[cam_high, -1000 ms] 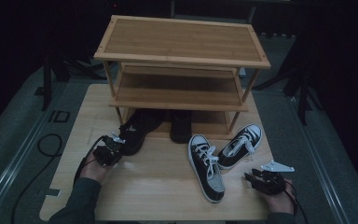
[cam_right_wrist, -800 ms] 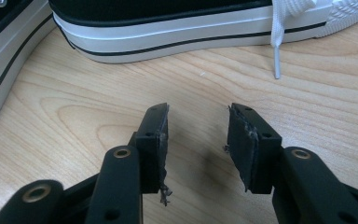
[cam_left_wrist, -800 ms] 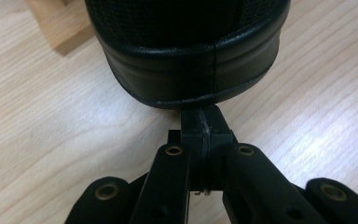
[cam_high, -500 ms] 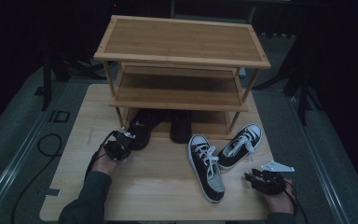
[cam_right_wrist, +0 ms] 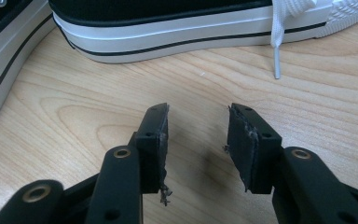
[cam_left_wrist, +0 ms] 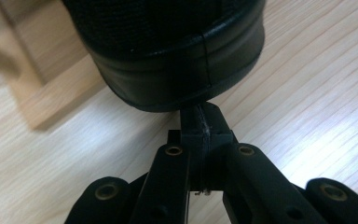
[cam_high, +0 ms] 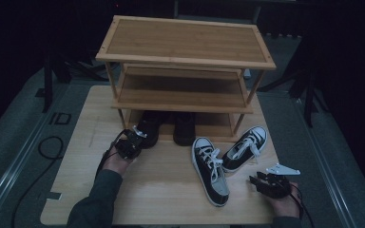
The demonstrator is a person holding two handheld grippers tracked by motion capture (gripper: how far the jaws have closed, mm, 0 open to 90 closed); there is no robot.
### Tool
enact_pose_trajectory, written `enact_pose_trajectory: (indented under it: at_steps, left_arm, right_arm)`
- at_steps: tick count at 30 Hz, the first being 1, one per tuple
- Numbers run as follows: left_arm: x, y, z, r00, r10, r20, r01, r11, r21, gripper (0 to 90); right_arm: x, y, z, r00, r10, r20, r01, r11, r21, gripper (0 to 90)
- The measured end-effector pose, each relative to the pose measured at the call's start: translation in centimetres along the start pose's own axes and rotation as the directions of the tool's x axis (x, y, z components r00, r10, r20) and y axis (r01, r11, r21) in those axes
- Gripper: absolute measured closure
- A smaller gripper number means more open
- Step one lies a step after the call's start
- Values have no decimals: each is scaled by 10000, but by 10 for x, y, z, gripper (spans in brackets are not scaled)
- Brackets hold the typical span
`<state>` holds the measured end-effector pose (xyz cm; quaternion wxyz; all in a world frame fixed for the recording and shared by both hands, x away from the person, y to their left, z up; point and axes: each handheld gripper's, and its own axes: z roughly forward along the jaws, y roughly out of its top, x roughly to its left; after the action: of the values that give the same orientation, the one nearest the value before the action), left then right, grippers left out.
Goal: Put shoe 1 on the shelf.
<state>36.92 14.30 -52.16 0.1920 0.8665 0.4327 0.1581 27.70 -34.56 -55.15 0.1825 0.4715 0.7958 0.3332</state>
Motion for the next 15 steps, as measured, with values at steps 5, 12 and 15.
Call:
enact_pose_trajectory:
  at_steps: [5, 12, 15]
  left_arm:
    - [-12, 15, 5, 9993, 345, 111, -345, 9994, -10, 898]
    - [-24, 28, 13, 9978, 606, 261, -607, 9981, 31, 899]
    - [-29, 32, 16, 9967, 729, 356, -730, 9973, 15, 899]
  right_arm:
    - [0, 0, 0, 10000, -1, -18, 1, 10000, -2, 579]
    - [0, 0, 0, 10000, -13, -18, 13, 10000, 6, 578]
    - [0, 0, 0, 10000, -4, -23, 4, 10000, -2, 579]
